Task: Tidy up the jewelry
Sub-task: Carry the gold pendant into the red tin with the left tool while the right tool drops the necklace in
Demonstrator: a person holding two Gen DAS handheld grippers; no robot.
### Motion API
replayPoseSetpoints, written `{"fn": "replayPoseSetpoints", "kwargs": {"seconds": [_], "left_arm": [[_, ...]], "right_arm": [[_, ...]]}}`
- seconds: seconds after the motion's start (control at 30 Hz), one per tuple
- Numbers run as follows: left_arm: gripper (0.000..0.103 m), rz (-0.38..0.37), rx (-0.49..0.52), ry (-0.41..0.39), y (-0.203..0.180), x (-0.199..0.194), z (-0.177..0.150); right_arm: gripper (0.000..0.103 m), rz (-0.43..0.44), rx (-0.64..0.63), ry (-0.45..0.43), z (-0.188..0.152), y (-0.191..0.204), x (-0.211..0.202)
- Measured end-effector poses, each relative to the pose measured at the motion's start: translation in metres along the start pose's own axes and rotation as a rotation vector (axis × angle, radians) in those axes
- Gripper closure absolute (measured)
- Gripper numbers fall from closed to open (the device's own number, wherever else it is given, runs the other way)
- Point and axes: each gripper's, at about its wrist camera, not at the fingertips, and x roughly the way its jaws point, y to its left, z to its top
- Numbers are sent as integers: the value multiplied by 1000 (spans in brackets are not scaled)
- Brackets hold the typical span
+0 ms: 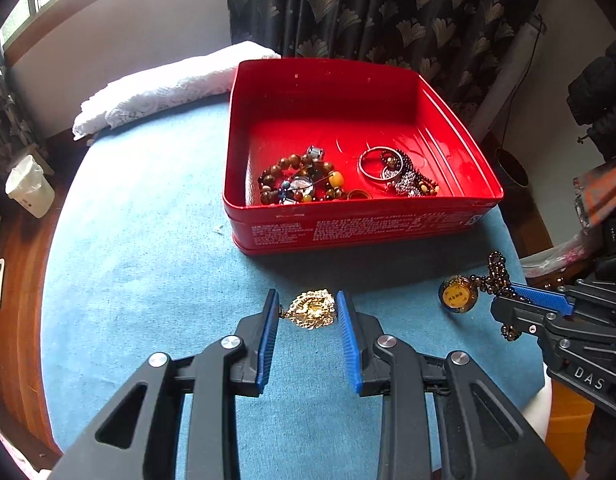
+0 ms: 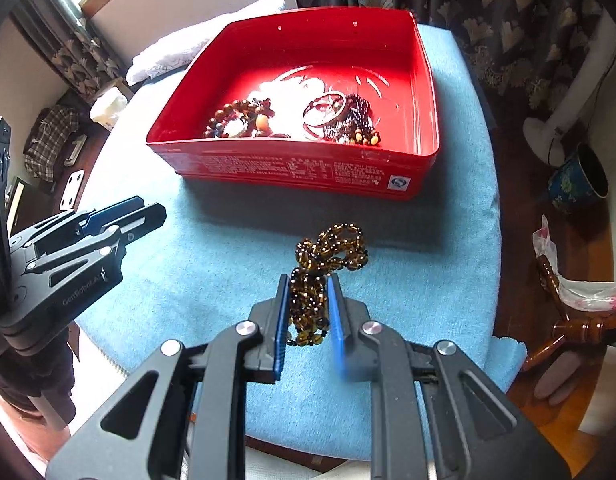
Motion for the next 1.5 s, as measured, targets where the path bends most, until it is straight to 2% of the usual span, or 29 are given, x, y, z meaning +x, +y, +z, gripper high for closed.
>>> {"fn": "replayPoseSetpoints", "kwargs": {"seconds": [0.3, 0.63, 0.83, 1.1, 1.17, 1.2, 1.23, 1.43, 1.5], "left_arm": [[74, -10, 3, -67, -3, -26, 17], [74, -21, 16, -149, -8, -35, 68], [74, -34, 22, -119, -10, 0, 107], [73, -3, 27, -51, -15, 54, 121], [72, 2, 31, -38, -16, 62, 122], [70, 4, 34, -28, -17, 65, 123], [65, 4, 33, -23, -16, 68, 124], [54, 11, 26, -43, -11, 63, 120], [50, 12, 16, -57, -7, 56, 117]], "right_arm": [[86, -7, -29, -77, 9, 7, -30], [86, -11, -45, -185, 52, 4, -62], [86, -4, -16, -194, 94, -12, -46], [85, 23, -1, -117, 121, -23, 9], [80, 28, -3, -113, 123, -24, 16], [71, 23, 0, -123, 123, -24, 17], [68, 20, -1, -128, 124, -25, 18], [63, -15, 24, -170, 118, -37, 7], [52, -28, 36, -182, 114, -40, 0]]}}
